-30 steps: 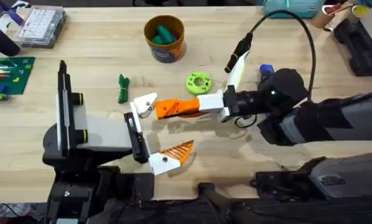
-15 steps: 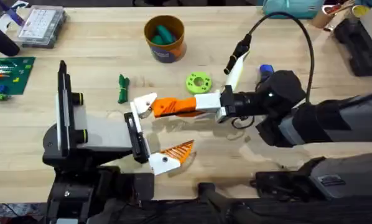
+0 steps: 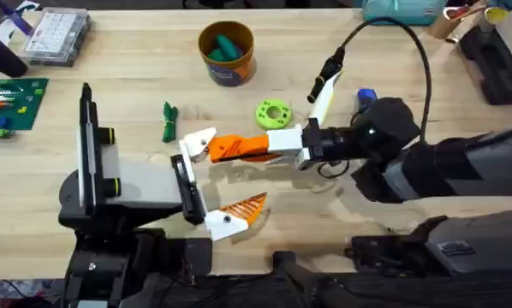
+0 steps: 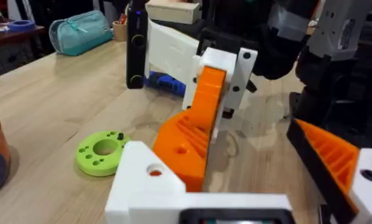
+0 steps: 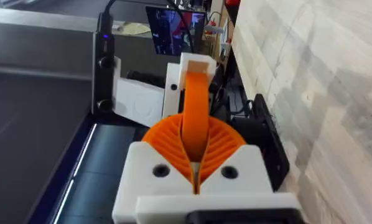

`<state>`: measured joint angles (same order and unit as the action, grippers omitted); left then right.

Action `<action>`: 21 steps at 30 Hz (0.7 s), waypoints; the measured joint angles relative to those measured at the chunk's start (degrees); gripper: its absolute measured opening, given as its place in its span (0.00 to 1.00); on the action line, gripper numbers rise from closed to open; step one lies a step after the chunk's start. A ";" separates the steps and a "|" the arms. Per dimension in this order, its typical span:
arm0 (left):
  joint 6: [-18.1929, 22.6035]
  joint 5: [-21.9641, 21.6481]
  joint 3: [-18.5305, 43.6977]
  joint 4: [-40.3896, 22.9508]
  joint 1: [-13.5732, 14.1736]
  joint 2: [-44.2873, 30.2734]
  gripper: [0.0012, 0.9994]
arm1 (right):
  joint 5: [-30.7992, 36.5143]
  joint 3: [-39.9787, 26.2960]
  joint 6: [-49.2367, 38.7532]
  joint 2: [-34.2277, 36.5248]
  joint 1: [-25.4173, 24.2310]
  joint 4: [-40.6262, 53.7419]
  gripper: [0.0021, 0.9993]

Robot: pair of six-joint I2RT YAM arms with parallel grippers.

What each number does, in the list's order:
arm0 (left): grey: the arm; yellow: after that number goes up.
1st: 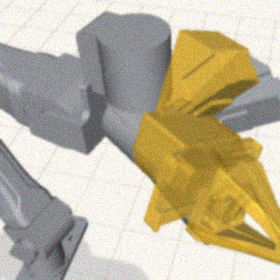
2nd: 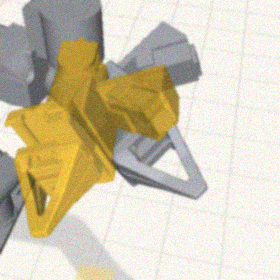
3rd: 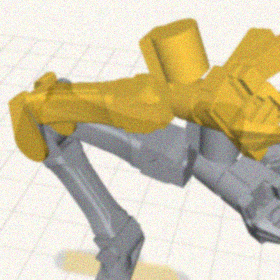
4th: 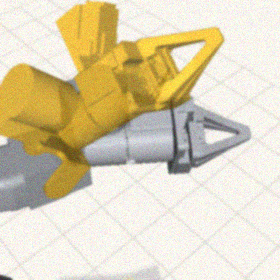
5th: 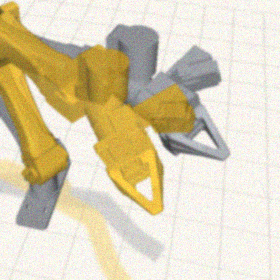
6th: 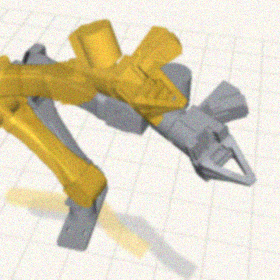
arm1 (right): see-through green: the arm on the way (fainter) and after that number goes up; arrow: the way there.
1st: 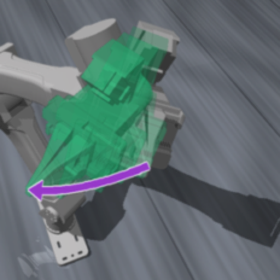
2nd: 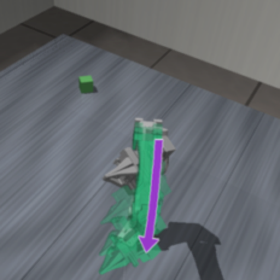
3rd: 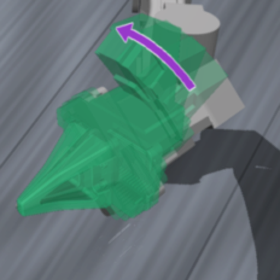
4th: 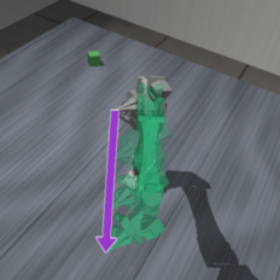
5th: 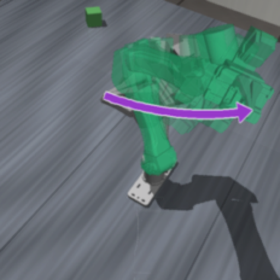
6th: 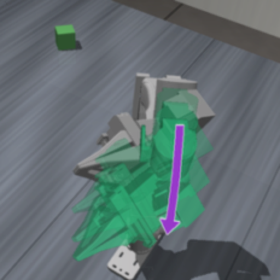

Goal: Pick up the gripper from the table and insert it into the empty holder that is missing its gripper. Then pick up a screw, insert it into the mounting hole, and use the screwdriver to tighten it. Finally, clean up the table by picking up the vegetable and placing it into the bucket.

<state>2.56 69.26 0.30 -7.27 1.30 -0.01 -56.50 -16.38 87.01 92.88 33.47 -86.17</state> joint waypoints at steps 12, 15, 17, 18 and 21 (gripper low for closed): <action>-0.06 -0.03 0.00 0.00 0.00 0.00 0.99 | 0.60 -1.17 0.12 1.71 0.75 -0.45 0.01; -0.23 -0.03 0.00 0.00 0.00 0.00 0.99 | 1.10 -1.82 0.23 2.50 1.37 -0.63 0.01; -0.23 -0.03 0.00 0.00 0.00 0.00 0.99 | 1.30 -2.39 0.23 2.94 1.80 -0.60 0.01; -0.23 -0.03 0.00 0.00 0.00 0.00 0.99 | 1.38 -2.64 0.24 3.11 1.94 -0.57 0.01; -0.23 -0.03 0.00 0.00 0.00 0.00 0.99 | 1.42 -3.31 0.31 3.68 2.20 -0.53 0.01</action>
<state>2.33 69.23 0.30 -7.27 1.30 -0.01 -55.09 -19.69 87.31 96.56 35.67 -86.70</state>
